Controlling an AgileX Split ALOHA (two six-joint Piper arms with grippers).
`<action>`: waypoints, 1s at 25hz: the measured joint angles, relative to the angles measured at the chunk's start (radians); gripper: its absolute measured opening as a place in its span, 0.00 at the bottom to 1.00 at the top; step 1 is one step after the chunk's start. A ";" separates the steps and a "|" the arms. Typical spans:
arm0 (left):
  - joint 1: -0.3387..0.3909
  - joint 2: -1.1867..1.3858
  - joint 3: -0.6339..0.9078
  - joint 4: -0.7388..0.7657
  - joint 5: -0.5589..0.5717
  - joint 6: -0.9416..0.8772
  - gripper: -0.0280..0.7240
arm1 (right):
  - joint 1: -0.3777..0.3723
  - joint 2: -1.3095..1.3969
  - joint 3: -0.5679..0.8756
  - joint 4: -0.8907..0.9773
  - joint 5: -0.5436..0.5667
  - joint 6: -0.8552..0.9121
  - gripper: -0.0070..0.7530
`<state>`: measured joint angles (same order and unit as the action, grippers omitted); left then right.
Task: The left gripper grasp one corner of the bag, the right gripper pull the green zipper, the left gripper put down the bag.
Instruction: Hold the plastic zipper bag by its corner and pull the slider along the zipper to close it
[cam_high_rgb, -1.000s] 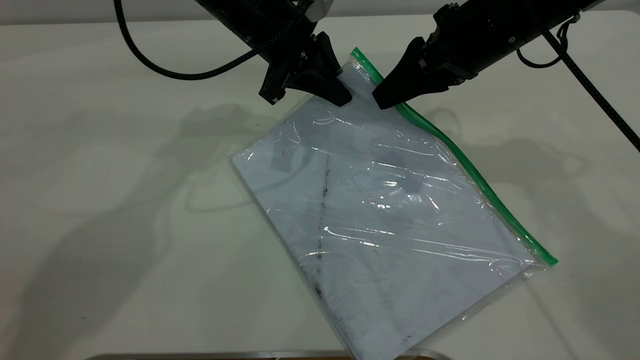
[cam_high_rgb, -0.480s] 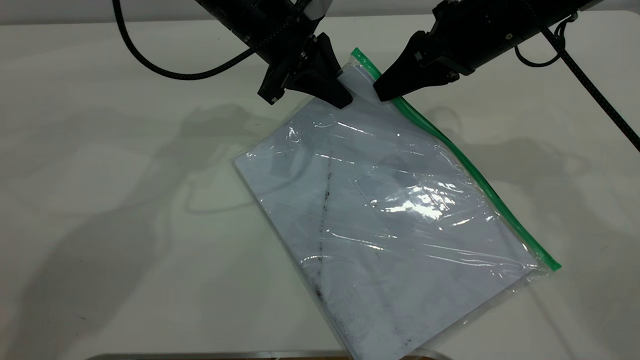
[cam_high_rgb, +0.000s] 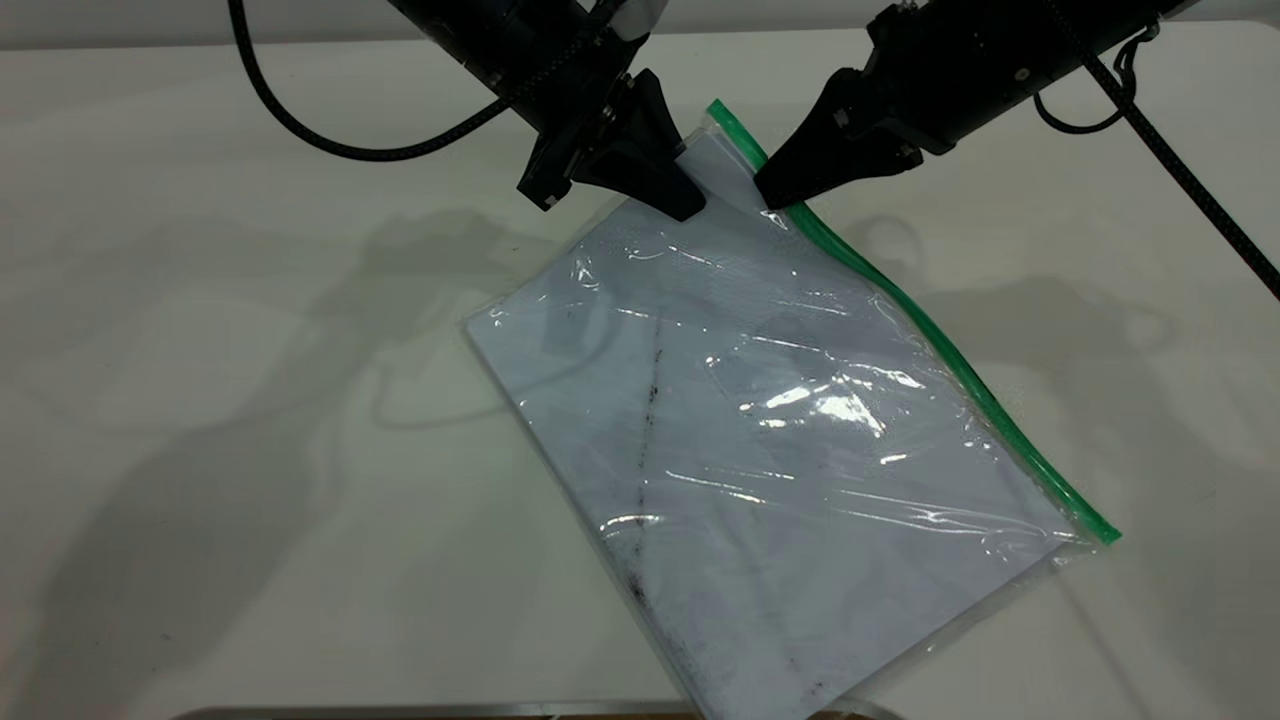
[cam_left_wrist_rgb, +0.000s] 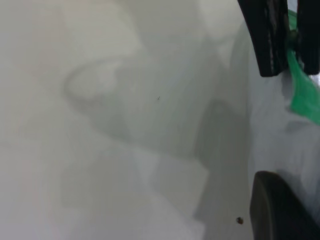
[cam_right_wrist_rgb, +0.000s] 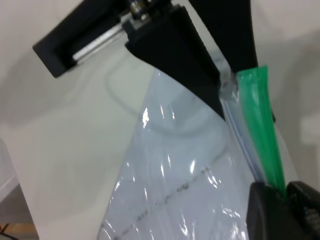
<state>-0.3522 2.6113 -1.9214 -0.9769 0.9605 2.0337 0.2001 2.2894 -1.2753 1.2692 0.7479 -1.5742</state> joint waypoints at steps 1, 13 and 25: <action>0.000 0.000 0.000 -0.002 0.001 -0.008 0.11 | 0.000 0.000 0.000 -0.013 -0.003 0.016 0.12; 0.025 0.000 -0.002 -0.038 0.017 -0.037 0.11 | 0.000 0.000 -0.004 -0.059 -0.025 0.062 0.11; 0.062 -0.003 -0.002 -0.069 0.031 -0.038 0.11 | 0.001 0.000 -0.005 -0.072 -0.044 0.063 0.11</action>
<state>-0.2906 2.6079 -1.9235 -1.0461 0.9914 1.9955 0.2009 2.2894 -1.2801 1.1972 0.7039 -1.5110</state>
